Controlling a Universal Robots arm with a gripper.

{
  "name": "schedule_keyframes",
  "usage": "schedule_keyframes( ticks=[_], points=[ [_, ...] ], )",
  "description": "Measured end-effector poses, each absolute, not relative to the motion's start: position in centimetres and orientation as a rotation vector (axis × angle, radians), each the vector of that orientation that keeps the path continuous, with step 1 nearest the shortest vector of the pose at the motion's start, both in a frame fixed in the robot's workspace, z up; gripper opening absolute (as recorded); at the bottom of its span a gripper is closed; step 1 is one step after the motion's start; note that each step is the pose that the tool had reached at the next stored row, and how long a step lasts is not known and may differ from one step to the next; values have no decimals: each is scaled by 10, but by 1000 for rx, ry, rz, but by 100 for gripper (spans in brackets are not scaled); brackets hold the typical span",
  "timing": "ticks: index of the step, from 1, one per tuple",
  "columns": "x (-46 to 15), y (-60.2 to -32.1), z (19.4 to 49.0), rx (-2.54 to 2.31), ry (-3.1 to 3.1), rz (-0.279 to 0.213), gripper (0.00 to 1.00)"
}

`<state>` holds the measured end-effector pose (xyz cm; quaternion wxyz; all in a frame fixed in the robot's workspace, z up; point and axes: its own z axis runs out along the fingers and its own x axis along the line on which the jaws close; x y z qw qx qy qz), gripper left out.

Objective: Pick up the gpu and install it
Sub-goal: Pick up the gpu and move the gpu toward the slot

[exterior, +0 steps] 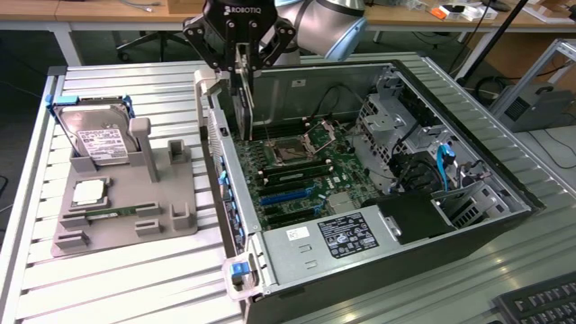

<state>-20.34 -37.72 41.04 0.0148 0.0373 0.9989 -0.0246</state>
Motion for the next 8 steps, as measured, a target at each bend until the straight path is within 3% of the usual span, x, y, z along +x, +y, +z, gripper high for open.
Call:
schedule_keyframes(
  ticks=[8],
  points=[
    [-200,-377,409,116,3109,-77,27]
  ],
)
